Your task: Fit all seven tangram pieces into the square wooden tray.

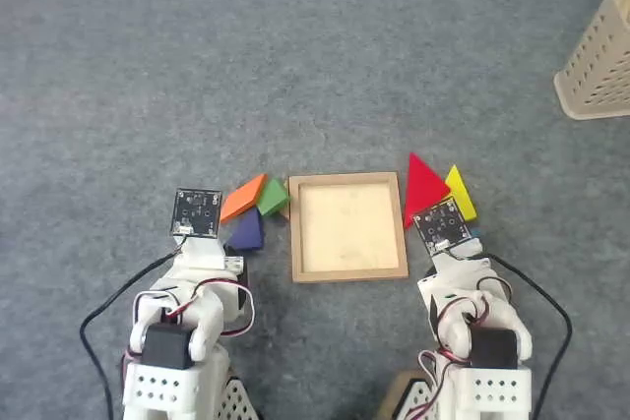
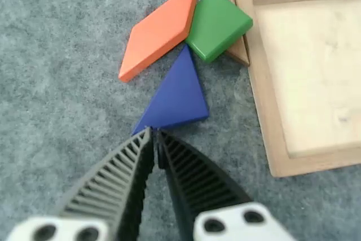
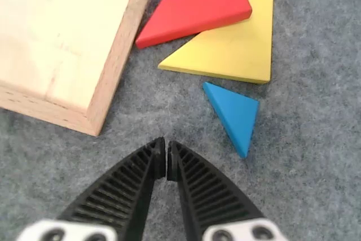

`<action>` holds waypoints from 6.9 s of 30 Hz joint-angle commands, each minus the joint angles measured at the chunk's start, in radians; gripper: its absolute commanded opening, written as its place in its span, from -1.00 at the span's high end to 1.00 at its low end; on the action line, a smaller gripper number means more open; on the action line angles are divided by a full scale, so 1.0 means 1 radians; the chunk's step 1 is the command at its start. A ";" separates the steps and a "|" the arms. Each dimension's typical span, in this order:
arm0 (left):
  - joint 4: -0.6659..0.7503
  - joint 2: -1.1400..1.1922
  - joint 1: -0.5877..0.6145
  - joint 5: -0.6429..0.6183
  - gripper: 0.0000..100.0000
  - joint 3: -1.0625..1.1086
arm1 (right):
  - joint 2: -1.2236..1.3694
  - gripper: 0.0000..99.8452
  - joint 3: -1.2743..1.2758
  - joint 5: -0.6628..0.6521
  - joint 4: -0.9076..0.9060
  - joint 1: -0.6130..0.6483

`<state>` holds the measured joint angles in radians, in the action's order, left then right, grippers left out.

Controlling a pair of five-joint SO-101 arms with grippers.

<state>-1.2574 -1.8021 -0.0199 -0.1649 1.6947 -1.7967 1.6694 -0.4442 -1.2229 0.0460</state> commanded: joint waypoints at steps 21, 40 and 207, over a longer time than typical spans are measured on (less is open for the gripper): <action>-0.005 -0.015 0.003 0.003 0.97 -0.008 | -0.002 0.99 -0.143 -0.017 0.162 -0.243; -0.005 -0.015 0.003 0.003 0.97 -0.008 | 1.148 0.71 -0.977 0.195 0.065 0.131; -0.005 -0.015 0.003 0.003 0.97 -0.008 | 1.914 0.62 -1.427 0.624 0.298 0.486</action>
<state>-1.2574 -1.8021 -0.0199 -0.1649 1.6947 0.1872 0.2839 0.2340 -1.0004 0.5846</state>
